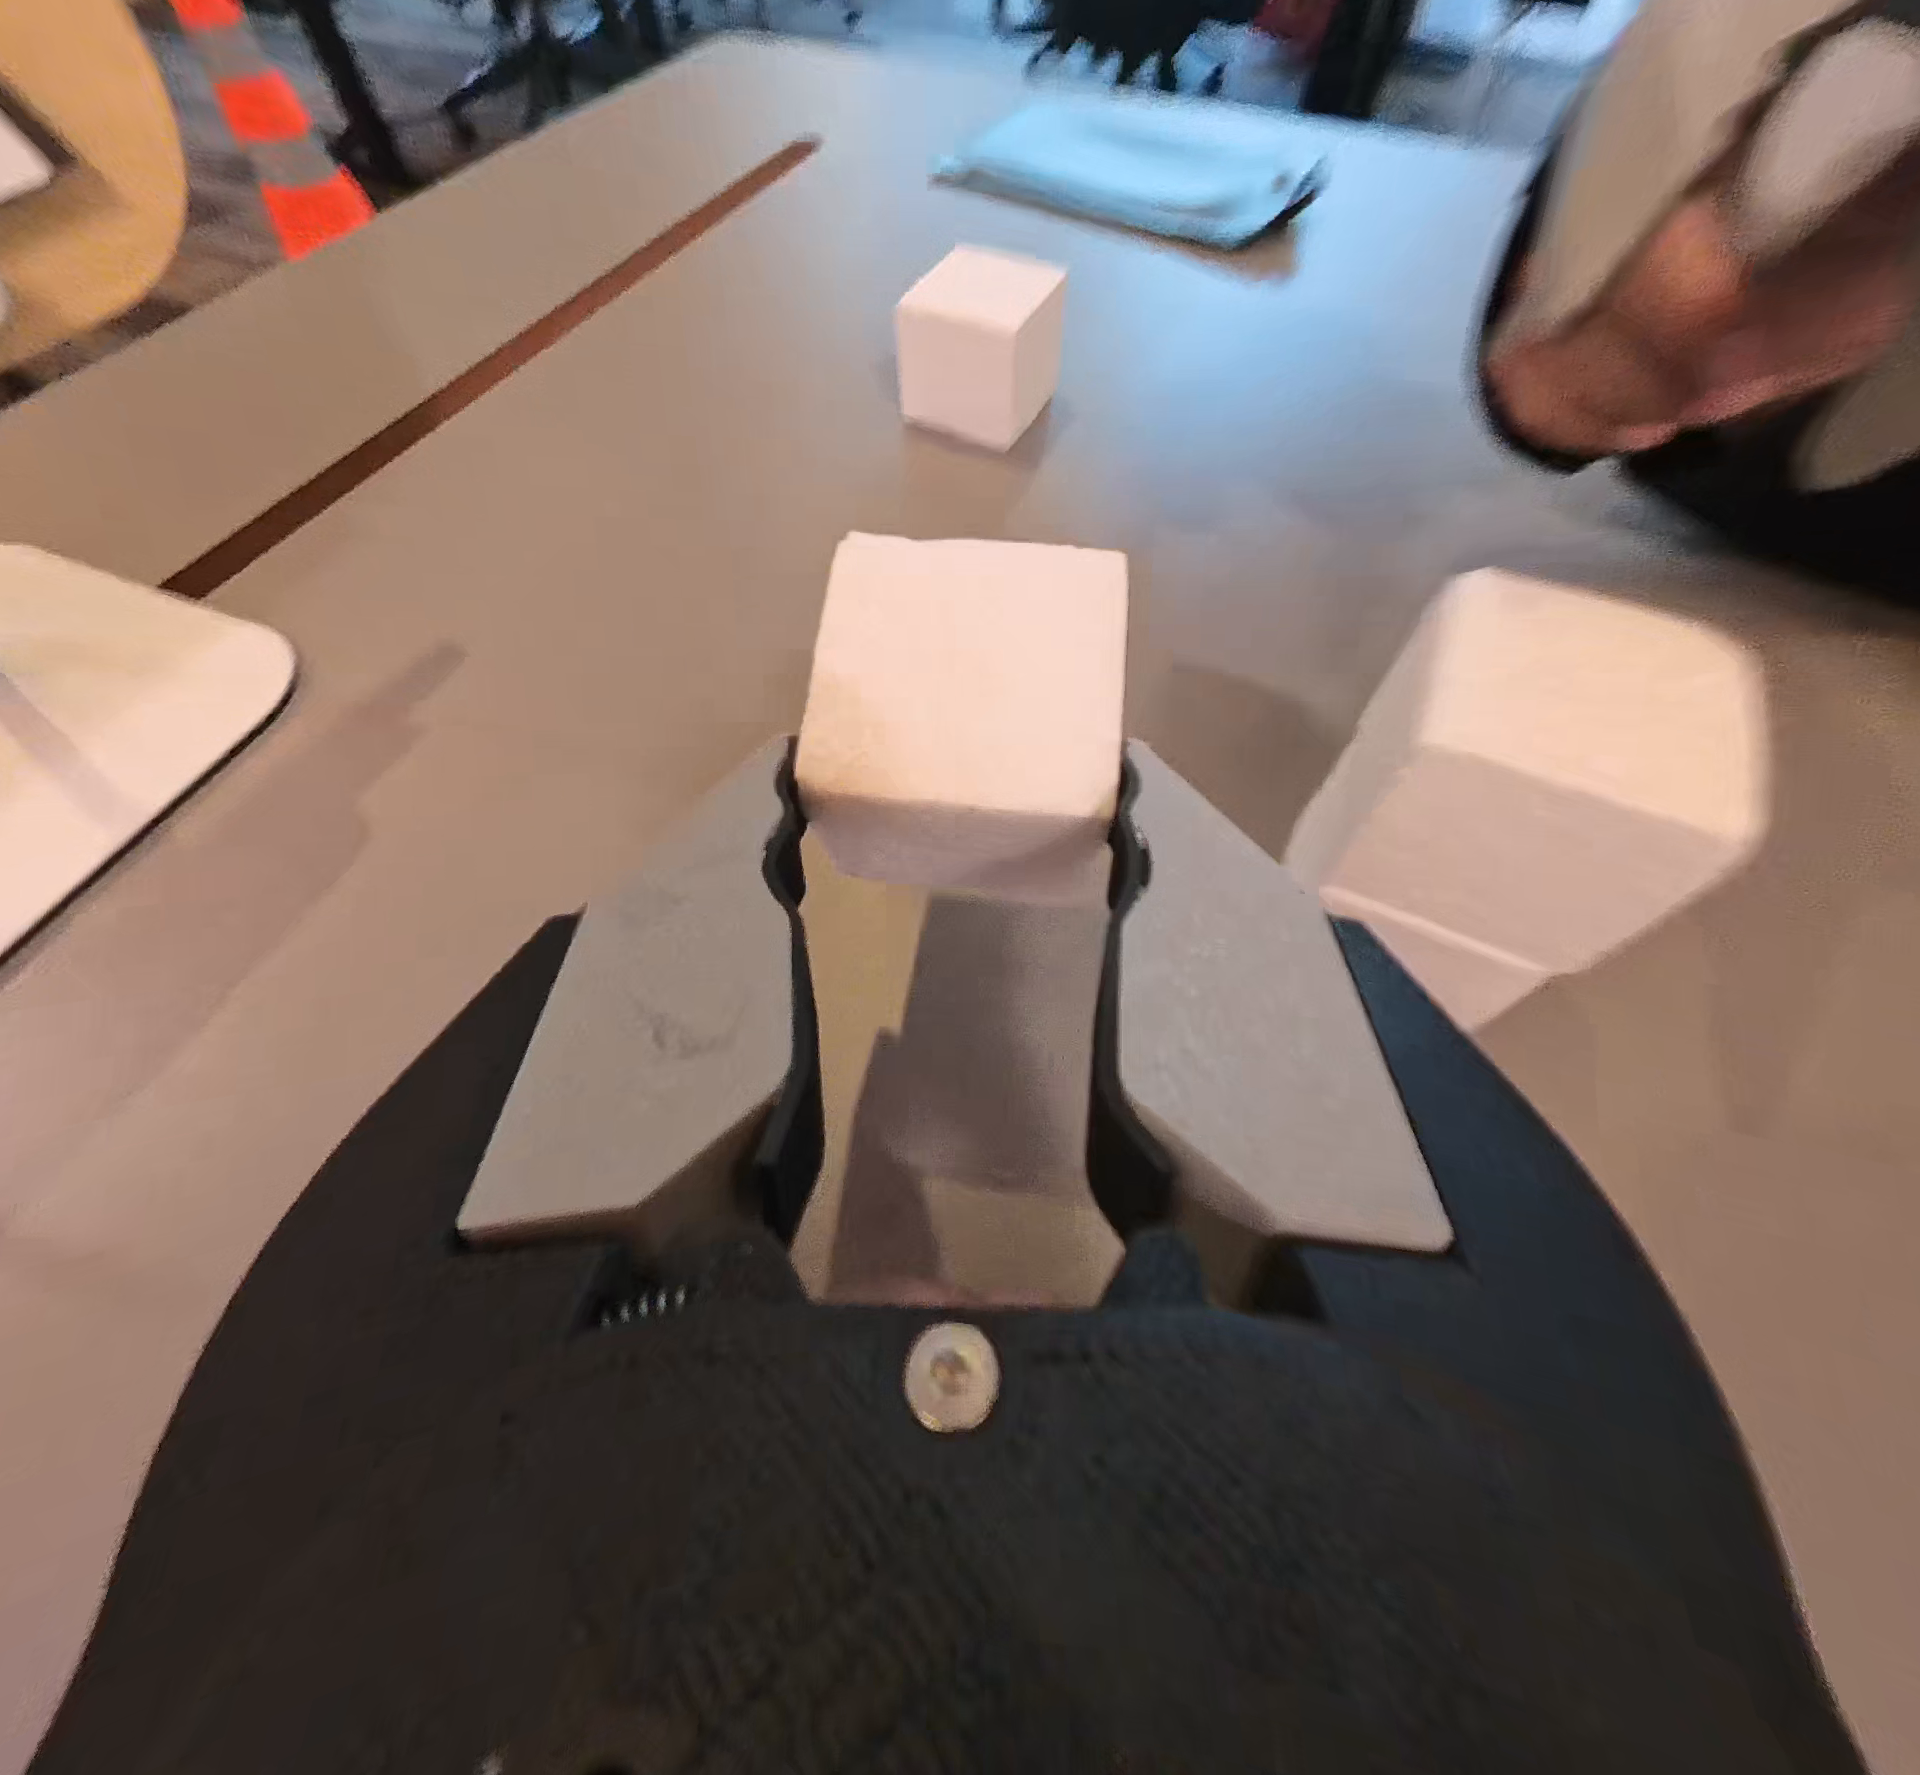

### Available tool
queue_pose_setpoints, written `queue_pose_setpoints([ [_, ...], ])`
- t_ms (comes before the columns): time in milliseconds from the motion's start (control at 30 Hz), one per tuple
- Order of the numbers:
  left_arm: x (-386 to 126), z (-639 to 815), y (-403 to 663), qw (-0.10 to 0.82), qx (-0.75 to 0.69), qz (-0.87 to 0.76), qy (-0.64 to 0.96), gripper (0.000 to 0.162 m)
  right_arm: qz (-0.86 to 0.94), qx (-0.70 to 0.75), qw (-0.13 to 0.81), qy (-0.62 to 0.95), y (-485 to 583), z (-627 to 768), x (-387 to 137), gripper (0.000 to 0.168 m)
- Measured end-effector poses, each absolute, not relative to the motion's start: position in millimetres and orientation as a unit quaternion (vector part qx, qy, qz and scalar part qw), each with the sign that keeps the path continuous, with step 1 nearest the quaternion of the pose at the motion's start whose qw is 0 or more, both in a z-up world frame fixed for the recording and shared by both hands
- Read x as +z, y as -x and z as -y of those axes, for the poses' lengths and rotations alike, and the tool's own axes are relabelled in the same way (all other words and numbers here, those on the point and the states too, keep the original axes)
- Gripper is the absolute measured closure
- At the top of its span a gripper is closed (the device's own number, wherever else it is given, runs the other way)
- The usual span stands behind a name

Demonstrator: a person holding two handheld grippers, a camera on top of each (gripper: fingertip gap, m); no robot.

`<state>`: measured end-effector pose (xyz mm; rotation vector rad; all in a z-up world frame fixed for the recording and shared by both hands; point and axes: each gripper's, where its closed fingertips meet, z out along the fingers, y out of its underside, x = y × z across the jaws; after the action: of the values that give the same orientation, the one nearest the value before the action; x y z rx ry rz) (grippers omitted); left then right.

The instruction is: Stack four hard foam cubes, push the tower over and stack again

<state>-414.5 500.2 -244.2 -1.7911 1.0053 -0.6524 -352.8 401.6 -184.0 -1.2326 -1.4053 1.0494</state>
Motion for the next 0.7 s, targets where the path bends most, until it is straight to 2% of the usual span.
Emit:
queue_pose_setpoints([
  [233, -189.7, -432.8, 393.8, 0.482, -0.413, -0.475, 0.609, 0.105, 0.517, 0.476, 0.504, 0.502, 339.4, -412.4, -159.8, 0.107],
  [500, -169.3, -413.9, 386.6, 0.514, -0.39, -0.497, 0.58, 0.106, 0.51, 0.495, 0.477, 0.516, 347.0, -409.5, -165.3, 0.099],
  [700, -183.2, -411.0, 379.9, 0.491, -0.363, -0.515, 0.602, 0.105, 0.523, 0.454, 0.504, 0.517, 354.3, -409.6, -169.0, 0.102],
])
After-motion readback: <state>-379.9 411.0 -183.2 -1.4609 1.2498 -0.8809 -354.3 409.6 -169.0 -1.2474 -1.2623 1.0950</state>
